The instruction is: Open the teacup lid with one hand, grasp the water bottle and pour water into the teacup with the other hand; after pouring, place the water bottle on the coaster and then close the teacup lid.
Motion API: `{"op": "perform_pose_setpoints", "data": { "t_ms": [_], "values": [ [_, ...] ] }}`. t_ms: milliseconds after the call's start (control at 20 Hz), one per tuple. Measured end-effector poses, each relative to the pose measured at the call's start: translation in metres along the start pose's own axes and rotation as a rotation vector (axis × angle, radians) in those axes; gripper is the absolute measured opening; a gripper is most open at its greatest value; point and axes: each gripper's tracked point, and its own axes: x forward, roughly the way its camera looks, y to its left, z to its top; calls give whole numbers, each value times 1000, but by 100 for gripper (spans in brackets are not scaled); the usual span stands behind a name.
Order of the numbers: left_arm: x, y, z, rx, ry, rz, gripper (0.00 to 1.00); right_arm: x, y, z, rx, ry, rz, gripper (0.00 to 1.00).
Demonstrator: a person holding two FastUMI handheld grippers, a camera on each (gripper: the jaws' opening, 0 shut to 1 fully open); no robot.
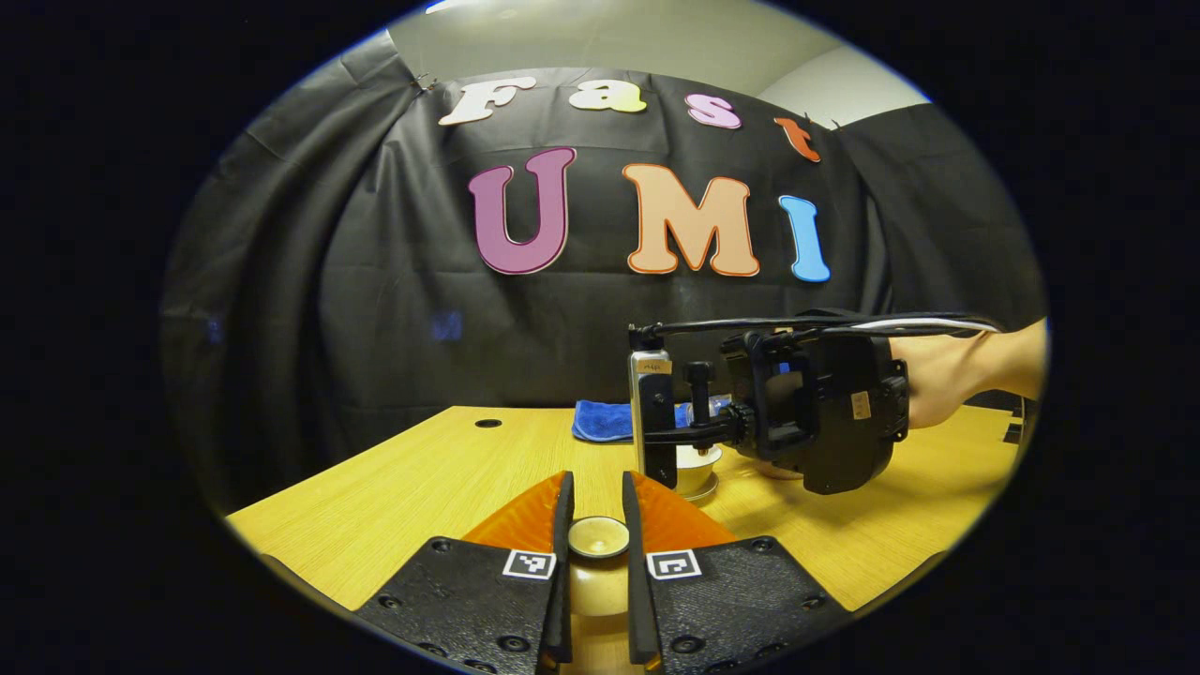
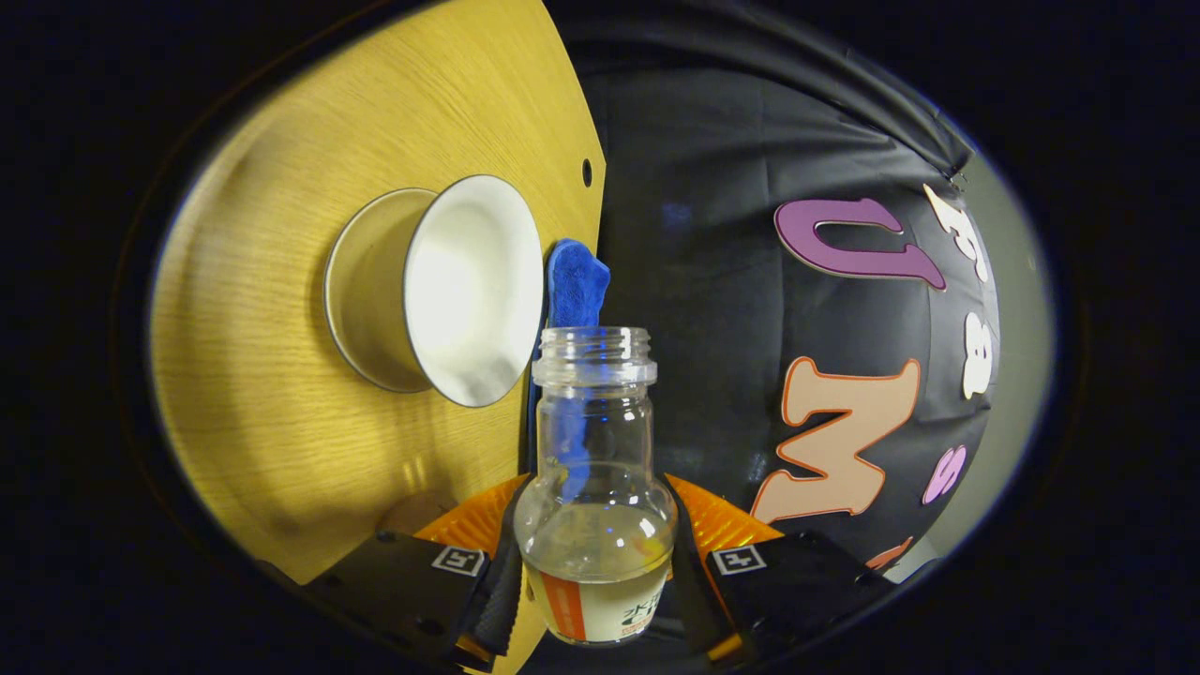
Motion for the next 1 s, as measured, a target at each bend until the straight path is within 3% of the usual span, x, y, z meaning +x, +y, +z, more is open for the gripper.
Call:
{"op": "perform_pose_setpoints", "data": {
  "t_ms": [1000],
  "values": [
    [1, 0, 0, -3, 0, 0, 22, -7, -31, 1, -263, -28, -62, 72]
  ]
}}
